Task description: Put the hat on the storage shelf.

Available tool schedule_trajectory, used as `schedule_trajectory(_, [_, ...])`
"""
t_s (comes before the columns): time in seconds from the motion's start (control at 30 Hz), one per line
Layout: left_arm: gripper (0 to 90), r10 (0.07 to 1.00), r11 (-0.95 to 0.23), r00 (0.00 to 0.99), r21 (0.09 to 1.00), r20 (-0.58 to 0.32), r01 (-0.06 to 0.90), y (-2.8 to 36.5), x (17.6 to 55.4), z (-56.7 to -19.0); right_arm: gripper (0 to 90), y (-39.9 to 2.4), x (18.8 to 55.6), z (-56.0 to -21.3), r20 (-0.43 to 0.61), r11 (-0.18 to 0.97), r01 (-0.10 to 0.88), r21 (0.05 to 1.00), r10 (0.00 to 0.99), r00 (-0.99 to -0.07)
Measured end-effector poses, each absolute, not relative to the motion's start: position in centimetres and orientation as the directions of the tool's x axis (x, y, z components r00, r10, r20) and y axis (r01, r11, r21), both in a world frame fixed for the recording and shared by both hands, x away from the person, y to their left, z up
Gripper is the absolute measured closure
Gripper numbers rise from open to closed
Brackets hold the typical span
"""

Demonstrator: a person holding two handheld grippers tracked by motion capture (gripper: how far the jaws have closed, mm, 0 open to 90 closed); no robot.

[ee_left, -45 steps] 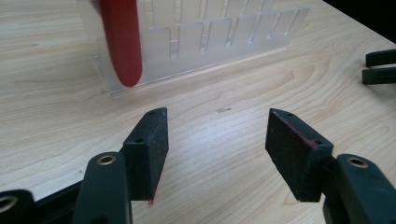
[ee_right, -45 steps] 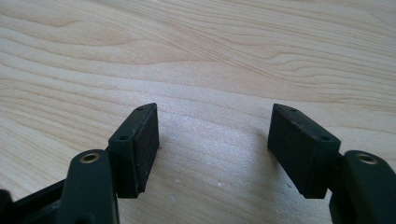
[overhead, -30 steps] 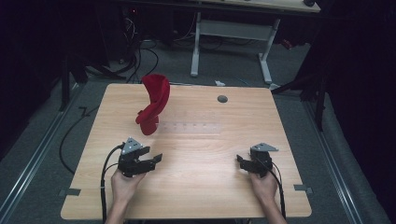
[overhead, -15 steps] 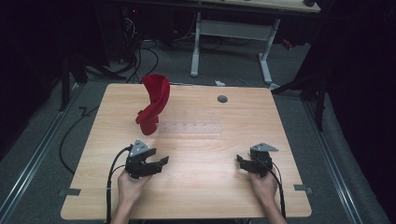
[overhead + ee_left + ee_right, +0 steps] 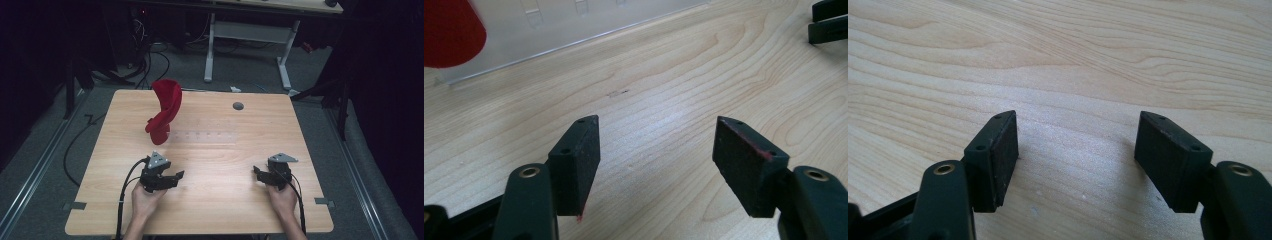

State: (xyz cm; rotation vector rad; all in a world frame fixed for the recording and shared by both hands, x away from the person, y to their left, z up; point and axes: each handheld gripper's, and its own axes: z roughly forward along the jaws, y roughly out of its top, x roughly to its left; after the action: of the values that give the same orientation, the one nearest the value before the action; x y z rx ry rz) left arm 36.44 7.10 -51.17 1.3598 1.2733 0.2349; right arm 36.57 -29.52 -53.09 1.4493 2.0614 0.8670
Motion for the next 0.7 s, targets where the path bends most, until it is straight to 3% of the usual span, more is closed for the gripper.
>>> schedule_trajectory(0.7, [35.1,0.809,0.259,0.355,0.825,-0.469,0.502,6.1,37.8,-53.5,34.1,-29.5,36.6,-53.1,-0.019,0.240,0.646,0.724,0.944,-0.329])
